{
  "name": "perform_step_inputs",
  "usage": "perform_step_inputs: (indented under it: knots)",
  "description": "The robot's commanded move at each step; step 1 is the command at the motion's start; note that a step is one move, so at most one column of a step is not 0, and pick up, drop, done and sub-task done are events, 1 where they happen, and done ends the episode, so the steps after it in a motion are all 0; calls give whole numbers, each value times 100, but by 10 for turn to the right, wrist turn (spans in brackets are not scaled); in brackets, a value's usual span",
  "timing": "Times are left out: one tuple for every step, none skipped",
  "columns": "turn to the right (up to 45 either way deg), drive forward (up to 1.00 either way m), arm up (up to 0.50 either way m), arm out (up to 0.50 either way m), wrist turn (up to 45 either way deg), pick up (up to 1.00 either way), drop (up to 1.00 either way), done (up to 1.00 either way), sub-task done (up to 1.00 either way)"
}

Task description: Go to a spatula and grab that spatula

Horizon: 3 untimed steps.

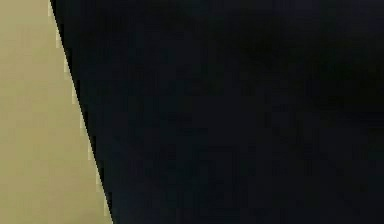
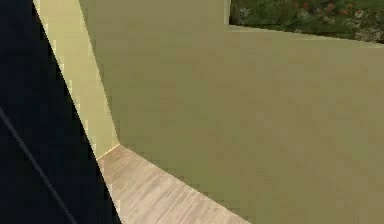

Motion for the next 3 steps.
perform_step_inputs:
  knots:
    - [-450, 0, 0, 0, 0, 0, 0, 0, 0]
    - [-60, 0, 0, 0, 0, 0, 0, 0, 0]
    - [0, 30, 0, 0, 0, 0, 0, 0, 0]
